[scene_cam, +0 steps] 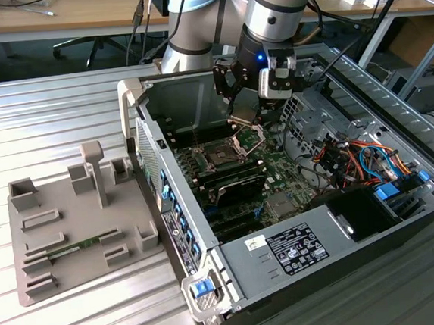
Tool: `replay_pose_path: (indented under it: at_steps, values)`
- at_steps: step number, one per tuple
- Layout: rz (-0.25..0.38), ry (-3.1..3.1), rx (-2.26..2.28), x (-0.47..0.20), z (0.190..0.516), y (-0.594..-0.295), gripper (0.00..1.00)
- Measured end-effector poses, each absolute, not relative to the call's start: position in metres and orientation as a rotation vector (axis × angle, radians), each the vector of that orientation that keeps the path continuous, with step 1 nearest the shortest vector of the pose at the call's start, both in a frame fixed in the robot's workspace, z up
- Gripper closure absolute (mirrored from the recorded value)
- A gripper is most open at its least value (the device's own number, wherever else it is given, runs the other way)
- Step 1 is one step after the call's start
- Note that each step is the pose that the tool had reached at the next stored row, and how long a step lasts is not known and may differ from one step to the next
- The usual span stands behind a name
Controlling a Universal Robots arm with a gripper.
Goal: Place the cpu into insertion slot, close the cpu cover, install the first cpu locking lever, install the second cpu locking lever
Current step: 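Place the cpu into insertion slot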
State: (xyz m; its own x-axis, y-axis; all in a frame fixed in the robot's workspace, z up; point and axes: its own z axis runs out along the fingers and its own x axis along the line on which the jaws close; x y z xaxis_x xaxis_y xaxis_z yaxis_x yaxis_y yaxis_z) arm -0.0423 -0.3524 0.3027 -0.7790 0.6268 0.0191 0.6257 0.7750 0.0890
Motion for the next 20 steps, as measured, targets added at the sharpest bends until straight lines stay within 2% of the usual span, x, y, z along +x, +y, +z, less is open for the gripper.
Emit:
replay_pose_path:
  at_steps: [20]
  values:
    - [0.141,2.921,1.11,-0.0423,0.302,-0.3524,0.46]
